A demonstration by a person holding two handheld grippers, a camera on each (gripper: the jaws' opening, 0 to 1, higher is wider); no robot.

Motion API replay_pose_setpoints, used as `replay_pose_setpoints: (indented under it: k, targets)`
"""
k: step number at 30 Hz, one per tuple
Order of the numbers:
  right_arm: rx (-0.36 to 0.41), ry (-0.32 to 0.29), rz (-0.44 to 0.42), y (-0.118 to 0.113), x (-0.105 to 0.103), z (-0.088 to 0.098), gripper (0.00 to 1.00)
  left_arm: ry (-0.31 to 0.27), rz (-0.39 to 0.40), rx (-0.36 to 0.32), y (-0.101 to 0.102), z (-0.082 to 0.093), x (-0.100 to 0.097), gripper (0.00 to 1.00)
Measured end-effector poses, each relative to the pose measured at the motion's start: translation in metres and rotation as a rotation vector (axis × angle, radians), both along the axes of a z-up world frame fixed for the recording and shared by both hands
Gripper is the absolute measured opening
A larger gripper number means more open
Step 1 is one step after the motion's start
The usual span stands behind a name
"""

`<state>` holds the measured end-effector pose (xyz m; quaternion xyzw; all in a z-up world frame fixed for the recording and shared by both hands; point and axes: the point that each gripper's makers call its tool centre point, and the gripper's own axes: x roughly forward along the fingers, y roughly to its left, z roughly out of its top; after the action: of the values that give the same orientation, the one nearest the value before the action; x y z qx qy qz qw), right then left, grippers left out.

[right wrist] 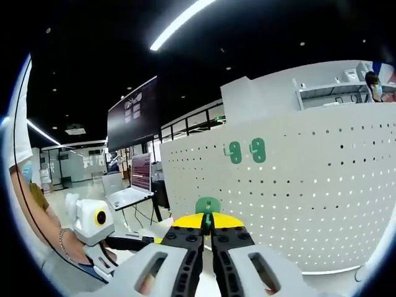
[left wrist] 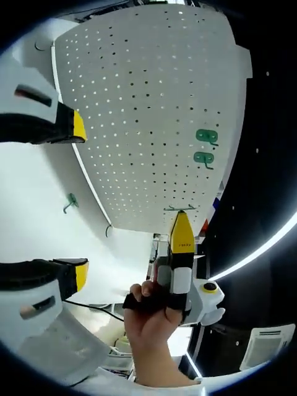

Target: Insert the hook assembly into the mounting plate slot until the hook locks in place.

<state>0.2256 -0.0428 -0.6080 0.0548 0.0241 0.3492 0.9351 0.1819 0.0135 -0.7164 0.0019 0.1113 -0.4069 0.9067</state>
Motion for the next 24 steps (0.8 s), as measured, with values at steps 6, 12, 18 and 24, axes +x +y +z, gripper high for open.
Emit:
replay_pose_setpoints:
  k: [6,12,18,24]
  targets:
    - [-0.012,-0.009,-0.029,-0.009,0.009,0.005,0.0,0.012,-0.002,0.014,0.004,-0.008,-0.004,0.77]
    - [-0.024,-0.023,-0.068,-0.02,0.02,0.012,0.0,0.028,-0.002,0.025,0.007,-0.016,-0.007,0.76]
    - [-0.038,-0.037,-0.106,-0.029,0.031,0.019,0.0,0.039,-0.005,0.038,0.009,-0.023,-0.01,0.76]
    - [-0.051,-0.053,-0.149,-0.036,0.041,0.026,0.0,0.045,-0.012,0.045,0.009,-0.027,-0.013,0.76]
